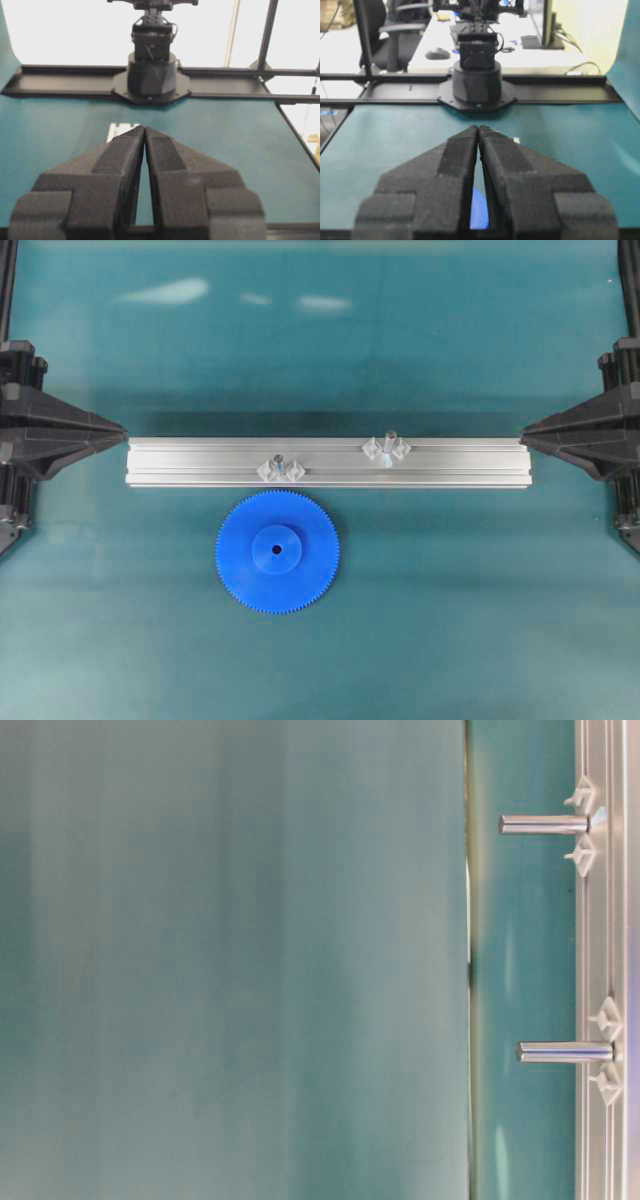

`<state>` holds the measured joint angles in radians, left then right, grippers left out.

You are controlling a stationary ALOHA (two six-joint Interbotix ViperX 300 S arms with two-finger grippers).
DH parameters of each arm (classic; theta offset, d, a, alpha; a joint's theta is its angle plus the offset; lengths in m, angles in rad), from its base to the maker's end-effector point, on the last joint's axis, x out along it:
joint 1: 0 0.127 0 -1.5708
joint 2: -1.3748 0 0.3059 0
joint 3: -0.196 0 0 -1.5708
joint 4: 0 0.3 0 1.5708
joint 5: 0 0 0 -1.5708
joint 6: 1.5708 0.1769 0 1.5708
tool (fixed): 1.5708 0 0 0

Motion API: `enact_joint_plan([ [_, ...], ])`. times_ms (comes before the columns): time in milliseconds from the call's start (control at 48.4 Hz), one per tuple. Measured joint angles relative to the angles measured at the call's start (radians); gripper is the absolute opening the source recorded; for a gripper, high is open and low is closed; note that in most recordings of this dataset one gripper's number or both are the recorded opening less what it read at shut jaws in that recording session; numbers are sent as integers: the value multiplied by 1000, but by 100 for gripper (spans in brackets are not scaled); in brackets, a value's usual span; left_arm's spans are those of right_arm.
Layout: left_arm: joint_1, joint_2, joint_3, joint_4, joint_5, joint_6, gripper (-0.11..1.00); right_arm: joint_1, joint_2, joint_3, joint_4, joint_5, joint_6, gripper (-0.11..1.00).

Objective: Insert the large gear onto the shaft.
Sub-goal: 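Move the left gripper over the blue gear's hub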

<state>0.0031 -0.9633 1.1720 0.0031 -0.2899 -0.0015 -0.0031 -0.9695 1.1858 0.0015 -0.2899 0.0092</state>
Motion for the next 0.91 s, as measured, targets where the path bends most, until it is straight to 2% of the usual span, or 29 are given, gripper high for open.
enact_joint_plan([
  [83,-6,-2,26,3,-2,-17,6,0,-2,9,8,0,2,21],
  [227,-15,14,31,8,11,-46,1,-3,0,29,37,34,34,8],
  [413,-23,63,0,9,92,-49,1,-3,0,31,41,127,86,7],
  [702,-46,184,-31,9,175,-49,1,-5,5,31,41,307,89,7],
  [909,-63,296,-87,9,250,-74,1,-5,6,31,41,367,91,7],
])
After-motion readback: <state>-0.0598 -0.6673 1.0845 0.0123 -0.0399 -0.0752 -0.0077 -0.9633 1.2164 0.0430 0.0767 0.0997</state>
